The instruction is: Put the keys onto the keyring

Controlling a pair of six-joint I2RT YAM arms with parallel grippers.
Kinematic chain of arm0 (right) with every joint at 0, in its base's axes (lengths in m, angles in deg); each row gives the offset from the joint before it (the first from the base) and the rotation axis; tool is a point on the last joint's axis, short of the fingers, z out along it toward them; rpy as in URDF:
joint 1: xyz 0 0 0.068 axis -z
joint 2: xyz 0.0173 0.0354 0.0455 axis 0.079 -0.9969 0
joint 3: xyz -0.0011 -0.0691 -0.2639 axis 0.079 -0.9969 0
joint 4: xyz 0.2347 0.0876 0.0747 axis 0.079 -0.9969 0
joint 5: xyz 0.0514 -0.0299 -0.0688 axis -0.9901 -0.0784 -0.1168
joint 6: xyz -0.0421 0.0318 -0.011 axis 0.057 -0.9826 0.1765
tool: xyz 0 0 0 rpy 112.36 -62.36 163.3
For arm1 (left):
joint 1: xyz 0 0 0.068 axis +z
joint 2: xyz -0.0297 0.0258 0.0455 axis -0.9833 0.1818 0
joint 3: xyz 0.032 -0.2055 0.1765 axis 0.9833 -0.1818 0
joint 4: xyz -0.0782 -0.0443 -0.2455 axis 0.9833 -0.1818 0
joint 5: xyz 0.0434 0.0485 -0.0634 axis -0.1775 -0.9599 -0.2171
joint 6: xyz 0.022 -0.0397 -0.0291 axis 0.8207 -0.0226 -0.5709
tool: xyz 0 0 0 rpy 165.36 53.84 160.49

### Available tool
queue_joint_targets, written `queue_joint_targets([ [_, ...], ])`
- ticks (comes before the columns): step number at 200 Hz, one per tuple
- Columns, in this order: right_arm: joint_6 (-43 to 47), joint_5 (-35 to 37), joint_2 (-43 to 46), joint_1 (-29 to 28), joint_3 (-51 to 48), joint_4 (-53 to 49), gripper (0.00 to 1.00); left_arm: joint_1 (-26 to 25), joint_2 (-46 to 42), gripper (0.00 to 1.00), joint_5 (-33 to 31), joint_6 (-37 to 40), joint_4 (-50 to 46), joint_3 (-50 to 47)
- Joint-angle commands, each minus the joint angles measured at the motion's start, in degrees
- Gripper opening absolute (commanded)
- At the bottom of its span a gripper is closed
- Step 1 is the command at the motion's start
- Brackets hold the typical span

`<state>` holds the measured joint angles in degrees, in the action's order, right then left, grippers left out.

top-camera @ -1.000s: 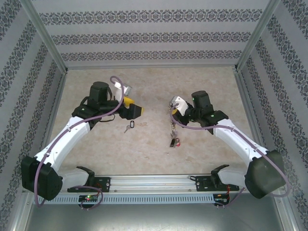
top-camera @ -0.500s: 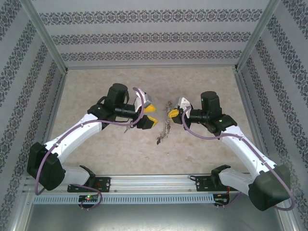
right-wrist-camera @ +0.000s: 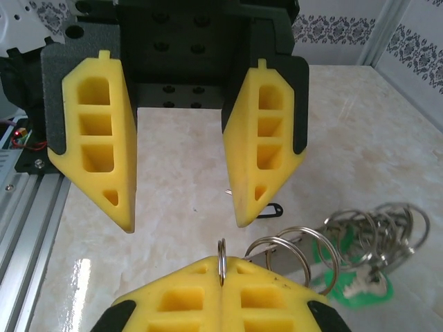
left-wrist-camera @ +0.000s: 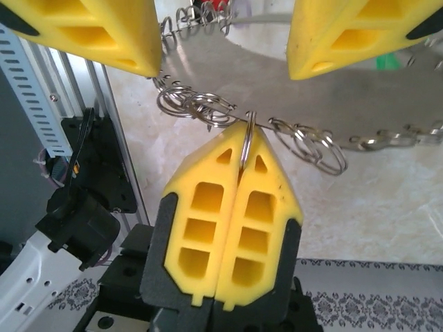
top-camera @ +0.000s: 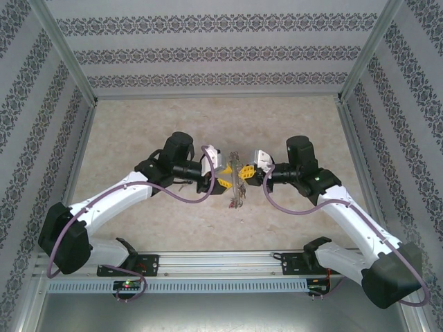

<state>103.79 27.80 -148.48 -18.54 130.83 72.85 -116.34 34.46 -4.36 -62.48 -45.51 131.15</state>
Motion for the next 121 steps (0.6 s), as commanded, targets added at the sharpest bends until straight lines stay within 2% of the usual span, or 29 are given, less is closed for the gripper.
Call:
queue_joint_targets([
  [1,2.68,-2.51,-0.31,-1.11,2.05,0.06,0.00,-1.22,-0.66,0.46,-0.49,4.50,0.08,1.37],
  [47,4.49,-1.26,-2.93,-2.37,4.37,-1.73,0.00,-1.94,-1.55,0.41,-1.28,4.67,2.15,0.16],
  [121,4.74,1.00,-3.32,-3.90,5.13,-2.58,0.00,-2.55,-0.71,0.19,-2.91,4.51,2.24,0.71],
])
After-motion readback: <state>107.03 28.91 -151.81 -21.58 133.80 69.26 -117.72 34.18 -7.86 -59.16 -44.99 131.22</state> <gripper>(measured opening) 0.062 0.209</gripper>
